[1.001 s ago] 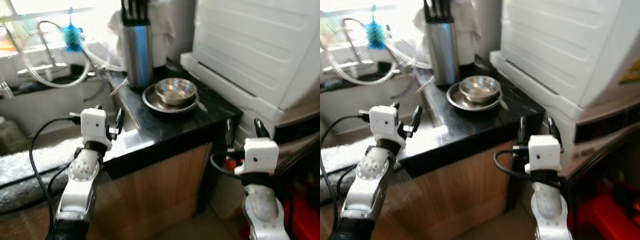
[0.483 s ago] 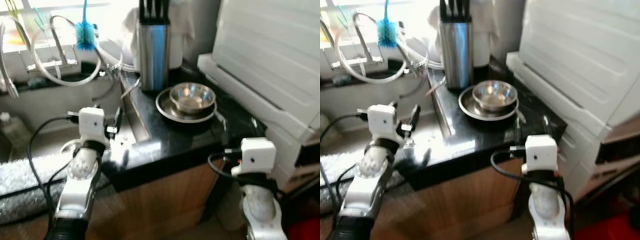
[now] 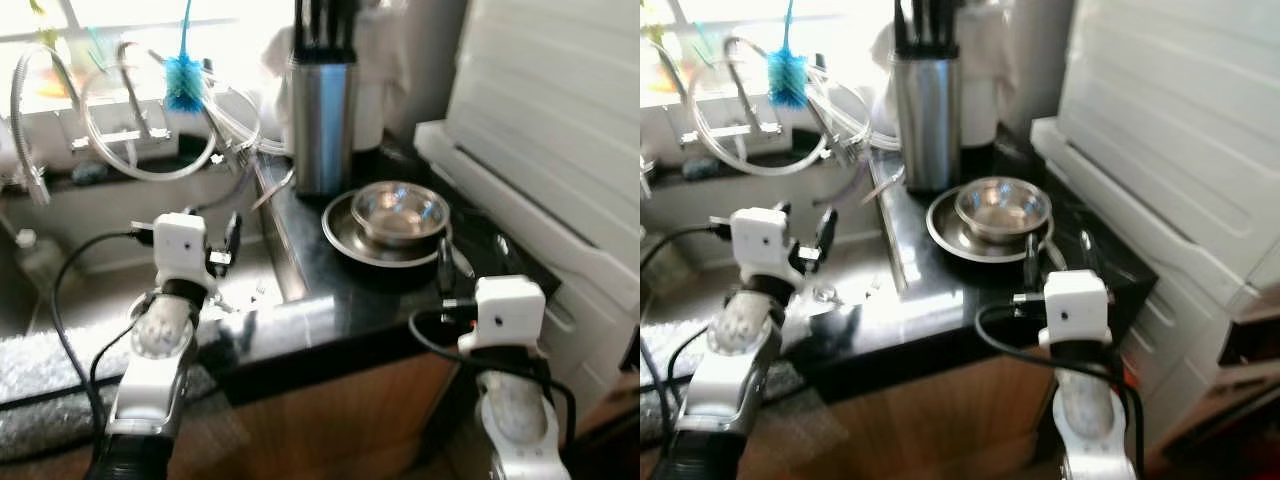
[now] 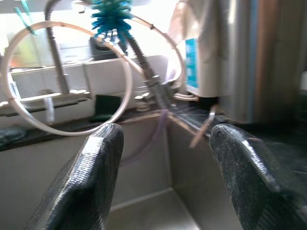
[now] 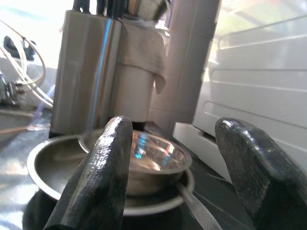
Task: Kitchen organization
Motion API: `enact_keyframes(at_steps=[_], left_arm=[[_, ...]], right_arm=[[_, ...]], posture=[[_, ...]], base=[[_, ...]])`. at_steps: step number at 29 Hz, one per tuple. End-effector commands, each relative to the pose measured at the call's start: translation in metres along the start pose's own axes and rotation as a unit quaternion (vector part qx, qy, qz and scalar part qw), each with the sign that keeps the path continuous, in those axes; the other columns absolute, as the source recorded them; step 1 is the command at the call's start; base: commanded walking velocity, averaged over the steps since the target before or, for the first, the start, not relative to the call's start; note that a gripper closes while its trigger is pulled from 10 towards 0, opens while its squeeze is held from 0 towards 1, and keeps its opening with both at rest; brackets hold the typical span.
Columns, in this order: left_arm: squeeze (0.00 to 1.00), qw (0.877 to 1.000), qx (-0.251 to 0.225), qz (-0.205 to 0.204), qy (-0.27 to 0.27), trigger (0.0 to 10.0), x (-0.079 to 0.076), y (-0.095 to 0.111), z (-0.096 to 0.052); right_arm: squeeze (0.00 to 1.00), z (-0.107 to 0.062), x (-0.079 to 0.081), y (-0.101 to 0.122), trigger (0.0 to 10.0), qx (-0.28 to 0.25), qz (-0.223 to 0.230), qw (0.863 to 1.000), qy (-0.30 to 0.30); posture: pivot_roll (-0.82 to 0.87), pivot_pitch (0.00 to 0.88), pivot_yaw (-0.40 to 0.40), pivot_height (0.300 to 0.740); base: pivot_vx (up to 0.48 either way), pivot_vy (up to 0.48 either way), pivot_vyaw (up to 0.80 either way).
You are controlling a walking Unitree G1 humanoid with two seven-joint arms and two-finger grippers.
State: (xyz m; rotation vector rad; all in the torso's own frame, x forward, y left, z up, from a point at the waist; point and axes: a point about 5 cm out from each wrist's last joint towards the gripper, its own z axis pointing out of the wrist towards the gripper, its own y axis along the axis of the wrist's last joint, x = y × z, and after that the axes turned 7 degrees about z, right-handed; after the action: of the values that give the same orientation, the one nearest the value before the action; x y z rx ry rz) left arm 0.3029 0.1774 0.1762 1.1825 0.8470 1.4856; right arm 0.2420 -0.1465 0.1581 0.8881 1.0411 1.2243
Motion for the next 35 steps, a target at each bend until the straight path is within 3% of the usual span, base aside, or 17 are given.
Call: enact_keyframes(at_steps=[1,18,24,35], left_arm=[[0.00,1.000,-0.013,-0.002,-0.008,10.0,-0.005,0.005,0.003],[0.00,1.000,-0.014,-0.001,-0.013,10.0,-0.007,0.005,0.002],[0.00,1.000,-0.015,0.002,-0.018,10.0,-0.008,0.006,0.002],[0.00,1.000,-0.017,0.006,-0.025,10.0,-0.011,0.007,0.003]], right_arm=[[0.00,0.000,-0.006,0.003,10.0,-0.005,-0.002,1.000,-0.009],[0.00,-0.006,-0.014,-0.005,10.0,0.017,0.002,0.999,-0.037],[0.00,-0.009,-0.025,-0.017,10.0,0.051,0.055,0.995,-0.065],[0.00,0.000,-0.006,-0.022,10.0,0.070,0.091,0.993,0.031]], posture=[[-0.17,0.002,-0.008,0.740],[-0.17,0.000,-0.008,0.740],[-0.17,0.000,-0.007,0.740],[-0.17,0.003,-0.006,0.740]], base=[[0.000,0.000,0.00],[0.000,0.000,0.00],[0.000,0.000,0.00],[0.000,0.000,0.00]])
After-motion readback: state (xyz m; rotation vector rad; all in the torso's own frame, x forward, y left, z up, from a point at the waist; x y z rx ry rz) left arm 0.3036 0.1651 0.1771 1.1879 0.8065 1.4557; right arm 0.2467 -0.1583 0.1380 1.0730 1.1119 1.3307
